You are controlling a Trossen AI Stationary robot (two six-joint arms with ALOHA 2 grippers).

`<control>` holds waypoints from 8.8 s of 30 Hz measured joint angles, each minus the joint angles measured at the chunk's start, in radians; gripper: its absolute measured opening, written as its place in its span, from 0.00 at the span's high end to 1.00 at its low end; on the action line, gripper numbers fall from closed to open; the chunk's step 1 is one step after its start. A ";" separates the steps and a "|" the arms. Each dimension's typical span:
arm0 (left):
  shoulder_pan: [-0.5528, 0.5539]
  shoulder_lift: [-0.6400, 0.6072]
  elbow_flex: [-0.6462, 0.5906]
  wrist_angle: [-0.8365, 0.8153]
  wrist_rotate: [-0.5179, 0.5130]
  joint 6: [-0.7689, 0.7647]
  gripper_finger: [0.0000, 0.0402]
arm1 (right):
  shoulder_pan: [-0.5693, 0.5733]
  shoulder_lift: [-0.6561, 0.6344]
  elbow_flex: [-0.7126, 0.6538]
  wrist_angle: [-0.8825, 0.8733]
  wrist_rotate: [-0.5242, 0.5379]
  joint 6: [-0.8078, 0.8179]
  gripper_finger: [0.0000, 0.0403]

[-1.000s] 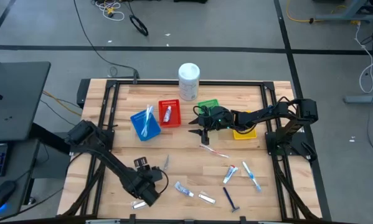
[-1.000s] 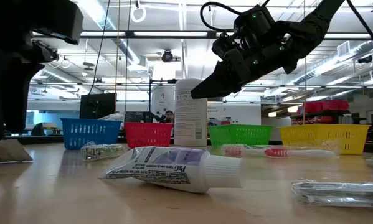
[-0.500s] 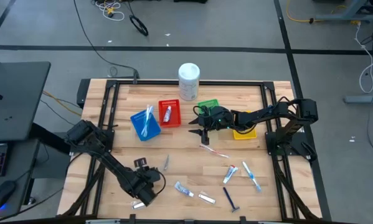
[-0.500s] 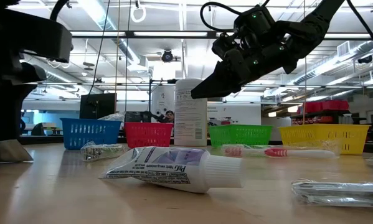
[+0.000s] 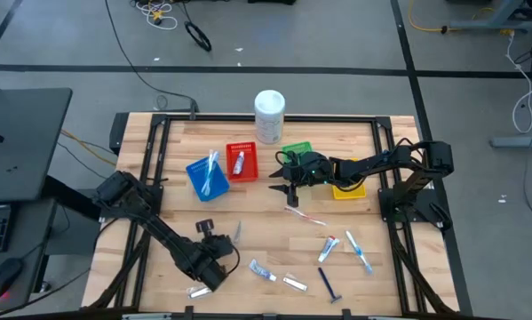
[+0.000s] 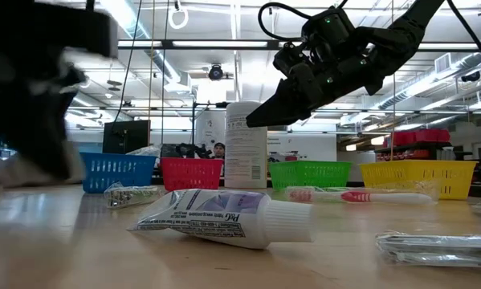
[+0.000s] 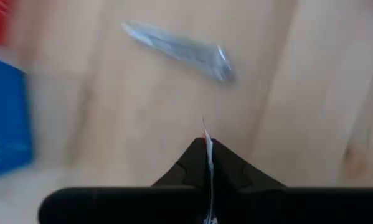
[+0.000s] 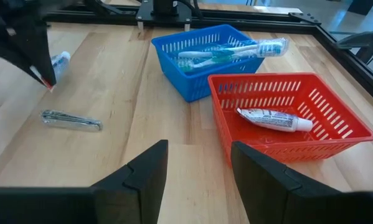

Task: Pick & Place Travel size toiletries
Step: Put the white toothpaste into the red bin, then put the blue razor into the green bin

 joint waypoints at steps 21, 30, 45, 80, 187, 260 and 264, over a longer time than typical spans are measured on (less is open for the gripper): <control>0.603 -0.264 0.064 0.097 -0.315 0.358 0.96 | 0.000 0.000 0.000 0.003 0.000 0.000 0.54; 0.829 -0.233 -0.043 0.514 -0.045 0.603 0.97 | 0.000 0.000 0.000 -0.005 0.000 -0.001 0.54; 0.918 -0.212 -0.222 0.582 0.047 0.570 0.81 | 0.000 0.000 0.000 0.001 0.000 0.000 0.54; 0.445 -0.798 -0.609 0.647 -0.093 0.453 0.73 | 0.174 -0.054 -0.001 -0.336 0.254 0.178 0.54; 0.945 -0.788 -0.723 1.250 0.163 0.961 0.73 | 0.831 0.092 0.313 -1.143 0.111 1.443 0.61; 0.944 -0.788 -0.723 1.208 0.227 0.967 0.73 | 0.736 0.089 0.221 -1.126 -0.211 1.580 0.76; 0.944 -0.788 -0.723 1.203 0.227 0.968 0.73 | 0.765 0.089 0.221 -1.121 -0.140 1.586 0.76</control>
